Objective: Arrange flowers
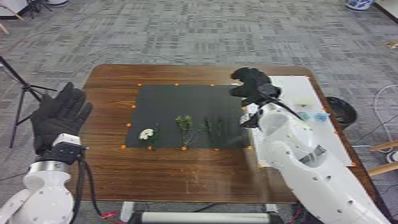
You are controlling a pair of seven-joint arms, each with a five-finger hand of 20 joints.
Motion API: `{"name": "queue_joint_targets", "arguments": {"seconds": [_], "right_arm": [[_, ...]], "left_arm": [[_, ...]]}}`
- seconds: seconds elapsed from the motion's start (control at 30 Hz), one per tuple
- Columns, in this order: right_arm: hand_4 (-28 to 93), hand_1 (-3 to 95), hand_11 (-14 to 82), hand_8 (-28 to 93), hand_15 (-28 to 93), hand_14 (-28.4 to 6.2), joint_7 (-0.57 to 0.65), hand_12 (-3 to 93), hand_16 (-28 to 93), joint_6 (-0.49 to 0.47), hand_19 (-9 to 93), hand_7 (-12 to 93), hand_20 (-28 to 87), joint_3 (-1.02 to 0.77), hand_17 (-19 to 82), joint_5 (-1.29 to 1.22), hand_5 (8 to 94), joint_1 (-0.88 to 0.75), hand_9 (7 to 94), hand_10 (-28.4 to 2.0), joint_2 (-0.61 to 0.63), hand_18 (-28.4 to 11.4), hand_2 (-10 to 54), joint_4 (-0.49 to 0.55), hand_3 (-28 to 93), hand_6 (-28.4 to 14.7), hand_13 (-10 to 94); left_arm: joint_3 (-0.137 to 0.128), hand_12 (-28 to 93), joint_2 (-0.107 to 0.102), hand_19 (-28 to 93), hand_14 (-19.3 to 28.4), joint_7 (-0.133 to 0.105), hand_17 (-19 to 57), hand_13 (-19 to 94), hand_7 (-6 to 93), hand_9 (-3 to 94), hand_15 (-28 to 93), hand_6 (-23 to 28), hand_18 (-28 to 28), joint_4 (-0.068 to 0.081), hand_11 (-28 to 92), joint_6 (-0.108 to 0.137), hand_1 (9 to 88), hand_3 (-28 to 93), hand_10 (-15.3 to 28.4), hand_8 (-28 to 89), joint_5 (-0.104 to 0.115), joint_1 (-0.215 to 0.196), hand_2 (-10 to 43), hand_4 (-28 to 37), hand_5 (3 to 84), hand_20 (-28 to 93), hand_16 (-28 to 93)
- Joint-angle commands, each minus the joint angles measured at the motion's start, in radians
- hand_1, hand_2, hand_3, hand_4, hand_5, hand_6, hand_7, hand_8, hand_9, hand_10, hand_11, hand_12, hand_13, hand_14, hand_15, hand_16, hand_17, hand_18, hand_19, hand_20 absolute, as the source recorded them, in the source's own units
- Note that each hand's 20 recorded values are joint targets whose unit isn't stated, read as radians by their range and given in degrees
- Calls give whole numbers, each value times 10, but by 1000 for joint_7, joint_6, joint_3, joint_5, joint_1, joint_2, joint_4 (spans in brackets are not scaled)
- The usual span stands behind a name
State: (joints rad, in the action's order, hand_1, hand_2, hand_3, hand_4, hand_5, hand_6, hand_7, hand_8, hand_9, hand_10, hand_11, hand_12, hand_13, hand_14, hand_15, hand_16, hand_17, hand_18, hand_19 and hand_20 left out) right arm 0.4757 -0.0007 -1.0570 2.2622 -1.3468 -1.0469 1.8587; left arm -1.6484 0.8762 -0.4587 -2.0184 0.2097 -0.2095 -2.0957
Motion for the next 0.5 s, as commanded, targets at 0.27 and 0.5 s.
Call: {"name": "queue_joint_targets", "arguments": {"seconds": [0.27,0.5], "right_arm": [[-276,475,148,-113,753,-105,124,131,332,-78,765,145,327,-276,287,151,474,-336,499,-142,155,-228,-95,50,825,-41,622],[-282,455,138,-110,743,-108,149,127,331,-96,764,134,328,-275,287,148,465,-332,479,-140,143,-228,-95,31,825,-44,624]], "left_arm": [[35,63,5,169,69,19,-35,182,86,254,99,50,88,66,122,-61,230,695,109,-87,-24,79,151,-283,380,105,-42],[53,62,8,157,64,28,-35,170,81,241,83,45,85,63,111,-54,231,682,103,-87,-19,92,155,-283,371,106,-34]]}}
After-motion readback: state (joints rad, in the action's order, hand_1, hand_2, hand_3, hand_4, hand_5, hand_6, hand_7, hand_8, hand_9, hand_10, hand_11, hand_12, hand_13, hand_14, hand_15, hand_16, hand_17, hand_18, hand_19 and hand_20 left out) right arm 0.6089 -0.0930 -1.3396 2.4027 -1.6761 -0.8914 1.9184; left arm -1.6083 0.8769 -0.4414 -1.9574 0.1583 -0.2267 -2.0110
